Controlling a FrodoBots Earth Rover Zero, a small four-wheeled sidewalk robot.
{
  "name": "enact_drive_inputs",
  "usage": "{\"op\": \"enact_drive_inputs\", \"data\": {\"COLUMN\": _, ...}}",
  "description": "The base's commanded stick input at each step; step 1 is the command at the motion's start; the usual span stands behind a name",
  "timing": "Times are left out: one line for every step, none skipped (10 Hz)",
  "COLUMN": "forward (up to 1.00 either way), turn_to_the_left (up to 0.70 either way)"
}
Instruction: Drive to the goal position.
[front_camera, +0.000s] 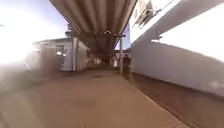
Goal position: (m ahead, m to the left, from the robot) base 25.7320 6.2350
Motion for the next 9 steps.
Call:
{"op": "enact_drive_inputs", "data": {"forward": 0.70, "turn_to_the_left": 0.00}}
{"op": "enact_drive_inputs", "data": {"forward": 0.70, "turn_to_the_left": 0.00}}
{"op": "enact_drive_inputs", "data": {"forward": 0.70, "turn_to_the_left": 0.00}}
{"op": "enact_drive_inputs", "data": {"forward": 0.70, "turn_to_the_left": 0.00}}
{"op": "enact_drive_inputs", "data": {"forward": 0.70, "turn_to_the_left": 0.00}}
{"op": "enact_drive_inputs", "data": {"forward": 0.70, "turn_to_the_left": 0.00}}
{"op": "enact_drive_inputs", "data": {"forward": 0.70, "turn_to_the_left": 0.00}}
{"op": "enact_drive_inputs", "data": {"forward": 0.70, "turn_to_the_left": 0.00}}
{"op": "enact_drive_inputs", "data": {"forward": 0.70, "turn_to_the_left": 0.00}}
